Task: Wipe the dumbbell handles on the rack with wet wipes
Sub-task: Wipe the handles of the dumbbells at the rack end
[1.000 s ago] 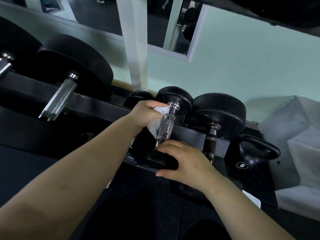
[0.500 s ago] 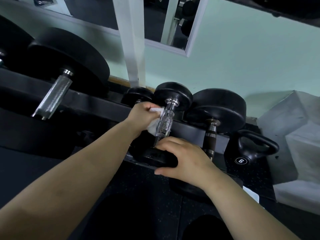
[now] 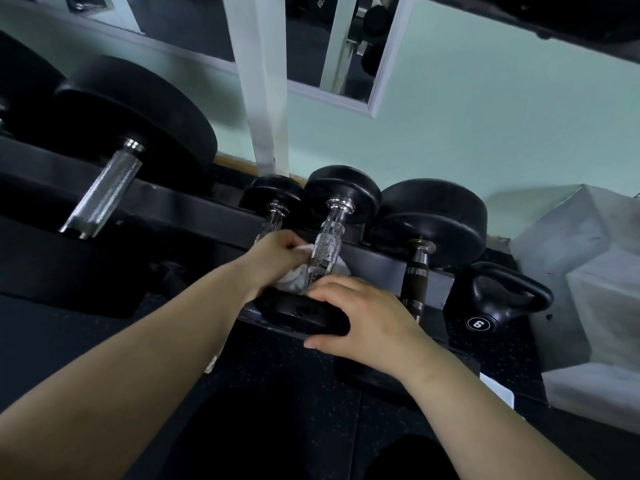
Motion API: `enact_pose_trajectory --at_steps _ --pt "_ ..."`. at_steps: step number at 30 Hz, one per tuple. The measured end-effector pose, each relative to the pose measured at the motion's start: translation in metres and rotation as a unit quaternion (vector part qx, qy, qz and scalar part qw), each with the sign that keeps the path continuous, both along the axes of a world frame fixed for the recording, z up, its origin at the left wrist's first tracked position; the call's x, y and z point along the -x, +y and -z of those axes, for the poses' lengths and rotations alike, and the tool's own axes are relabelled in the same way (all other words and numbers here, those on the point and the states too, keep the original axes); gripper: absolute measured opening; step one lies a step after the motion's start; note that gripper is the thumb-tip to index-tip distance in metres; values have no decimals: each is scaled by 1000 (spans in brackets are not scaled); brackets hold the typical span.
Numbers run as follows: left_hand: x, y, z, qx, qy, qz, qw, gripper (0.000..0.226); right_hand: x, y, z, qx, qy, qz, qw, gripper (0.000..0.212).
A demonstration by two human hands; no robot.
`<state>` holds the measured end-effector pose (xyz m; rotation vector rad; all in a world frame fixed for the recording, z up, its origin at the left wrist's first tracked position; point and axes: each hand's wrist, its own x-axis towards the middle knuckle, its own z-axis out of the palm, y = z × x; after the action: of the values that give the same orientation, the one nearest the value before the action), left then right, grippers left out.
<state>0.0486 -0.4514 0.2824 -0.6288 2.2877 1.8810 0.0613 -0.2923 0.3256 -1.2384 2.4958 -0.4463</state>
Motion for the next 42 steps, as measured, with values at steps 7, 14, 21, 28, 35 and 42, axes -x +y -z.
enact_pose_trajectory --at_steps 7,14,21,28,35,42 --pt "-2 -10 -8 57 24 14 998 25 0 0 1 5 6 -3 1000 54" --pt "31 7 -15 -56 43 -43 997 36 -1 1 2 12 19 -2 1000 55" --pt "-2 0 -12 153 26 0 988 8 1 1 3 13 12 -5 1000 53" --pt "17 6 -20 76 54 -89 992 34 -1 2 3 9 28 -15 999 55" --pt "-29 -15 -22 -19 51 -162 985 22 -1 5 3 21 26 -29 999 54" --pt "-55 -8 -37 -51 154 -231 960 23 0 5 10 43 34 -73 996 59"
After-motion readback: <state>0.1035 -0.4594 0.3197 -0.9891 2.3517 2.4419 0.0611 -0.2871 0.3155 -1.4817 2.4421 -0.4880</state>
